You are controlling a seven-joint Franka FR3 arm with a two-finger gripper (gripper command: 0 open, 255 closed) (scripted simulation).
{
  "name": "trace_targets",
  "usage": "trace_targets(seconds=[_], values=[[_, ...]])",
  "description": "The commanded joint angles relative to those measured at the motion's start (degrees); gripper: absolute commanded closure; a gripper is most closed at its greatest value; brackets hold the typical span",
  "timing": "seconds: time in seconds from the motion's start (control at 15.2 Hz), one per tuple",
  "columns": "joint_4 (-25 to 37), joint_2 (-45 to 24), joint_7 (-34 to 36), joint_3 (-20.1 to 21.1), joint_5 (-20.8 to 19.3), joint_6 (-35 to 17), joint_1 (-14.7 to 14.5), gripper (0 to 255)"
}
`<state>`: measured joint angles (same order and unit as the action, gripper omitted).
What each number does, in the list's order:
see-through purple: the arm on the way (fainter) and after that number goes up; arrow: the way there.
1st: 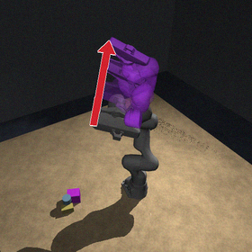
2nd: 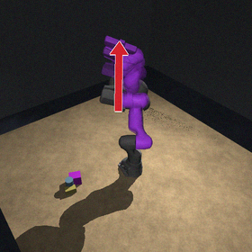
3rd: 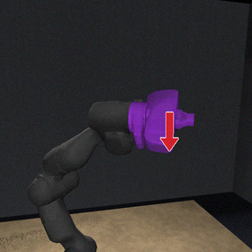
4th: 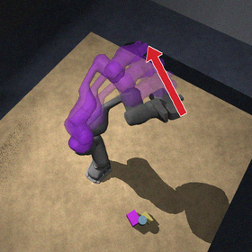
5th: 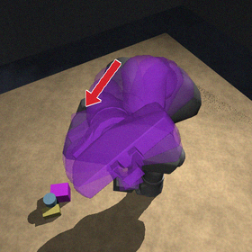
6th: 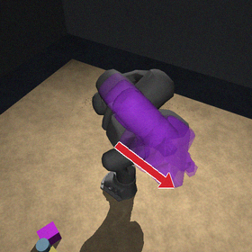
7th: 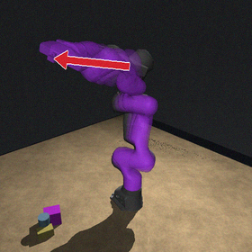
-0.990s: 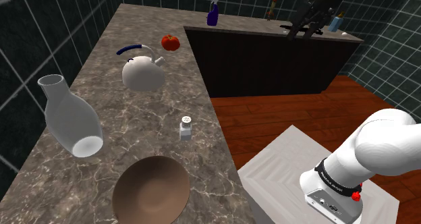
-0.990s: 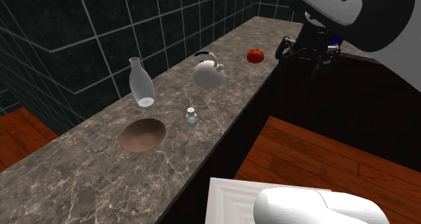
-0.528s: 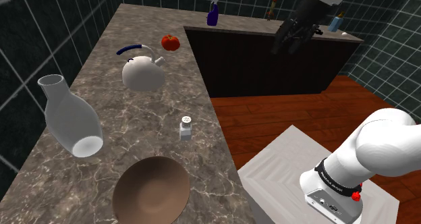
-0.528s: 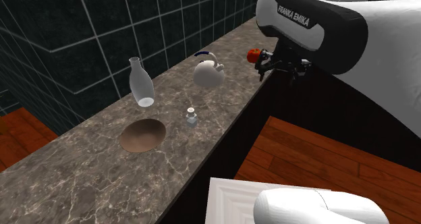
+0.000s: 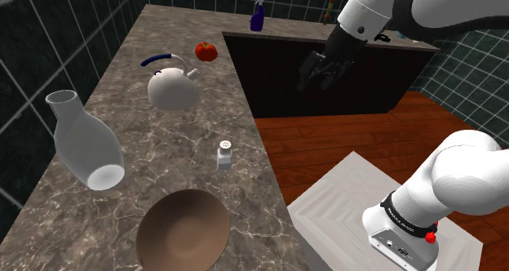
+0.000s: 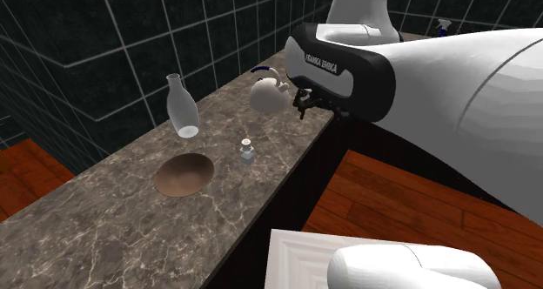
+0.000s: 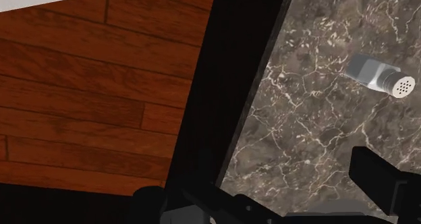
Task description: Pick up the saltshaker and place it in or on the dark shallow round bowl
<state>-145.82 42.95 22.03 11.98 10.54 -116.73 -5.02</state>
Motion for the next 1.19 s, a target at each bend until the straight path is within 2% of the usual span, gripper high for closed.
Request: trace_targets(seconds=[0.0, 0.4, 0.66, 0.92, 1.12], values=[[-1.3, -1.6, 2.6, 2.6, 1.4, -3.7, -0.8, 0], [-2.4, -9.2, 9.9, 10.4, 4.0, -14.6, -2.0, 0], [-1.4, -16.0, 15.6, 16.2, 3.7, -21.9, -1.4, 0], [1.0, -24.0, 22.9, 22.9, 0.5, -28.8, 0.9, 0], [3.7, -30.7, 30.5, 28.6, -5.5, -33.3, 4.3, 0]])
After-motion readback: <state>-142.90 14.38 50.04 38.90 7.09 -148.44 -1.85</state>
